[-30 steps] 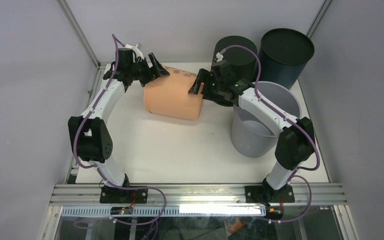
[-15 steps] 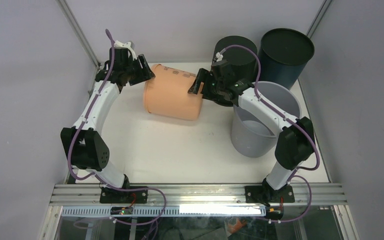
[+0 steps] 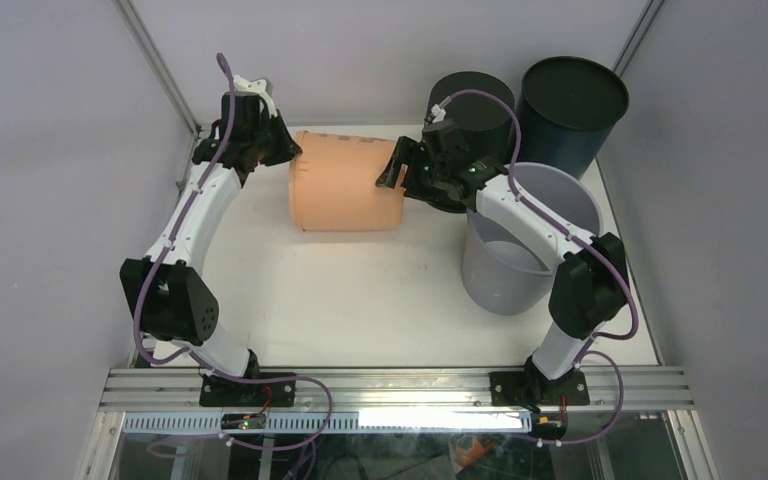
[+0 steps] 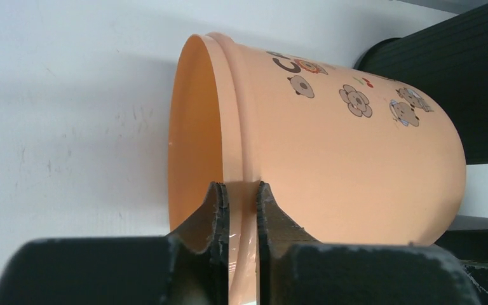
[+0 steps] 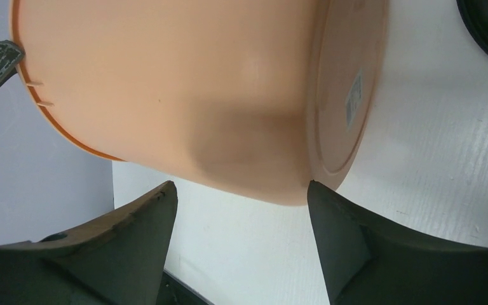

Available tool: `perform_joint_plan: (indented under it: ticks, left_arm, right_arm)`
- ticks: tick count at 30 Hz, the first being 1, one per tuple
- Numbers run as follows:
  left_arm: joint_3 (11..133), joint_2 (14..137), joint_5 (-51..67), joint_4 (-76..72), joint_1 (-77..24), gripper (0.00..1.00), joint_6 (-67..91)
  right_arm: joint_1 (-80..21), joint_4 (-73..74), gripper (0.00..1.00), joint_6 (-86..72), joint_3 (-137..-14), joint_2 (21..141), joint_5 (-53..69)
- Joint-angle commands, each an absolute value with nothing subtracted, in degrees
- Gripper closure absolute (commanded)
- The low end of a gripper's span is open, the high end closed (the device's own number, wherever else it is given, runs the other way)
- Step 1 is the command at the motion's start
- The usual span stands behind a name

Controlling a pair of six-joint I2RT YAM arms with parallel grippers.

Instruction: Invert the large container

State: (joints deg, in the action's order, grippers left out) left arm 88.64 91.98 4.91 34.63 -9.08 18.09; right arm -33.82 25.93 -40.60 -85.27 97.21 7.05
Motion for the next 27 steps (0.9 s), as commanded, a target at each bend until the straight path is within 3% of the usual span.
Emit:
perform_joint_plan:
  ticks: [1,6,11,17,27]
  left_arm:
    - [89.9,89.87,0.84,36.16,-9.6,1.0,15.67]
    - [88.71,89.57,-1.06,36.14,-8.36,1.0,16.57]
    - [82.8,89.43,13.58,32.01,-0.32,1.0,21.4]
    - [76.28,88.56,23.03,28.86,5.48,1.0,22.63]
    - [70.92,87.59,22.14,29.13,8.29,1.0,21.19]
  right_arm:
    - [-34.1,23.38,0.22,-40.78,-87.95,96.95,8.0]
    - [-34.07,23.29,0.22,-40.78,-87.98,96.6,7.88]
    - [-34.07,22.68,0.22,-40.96,-87.8,97.21,8.29]
    - [-33.51,20.27,0.21,-39.46,-88.66,99.11,8.14]
    - [-33.39,9.83,0.21,-38.78,-91.8,103.94,19.24]
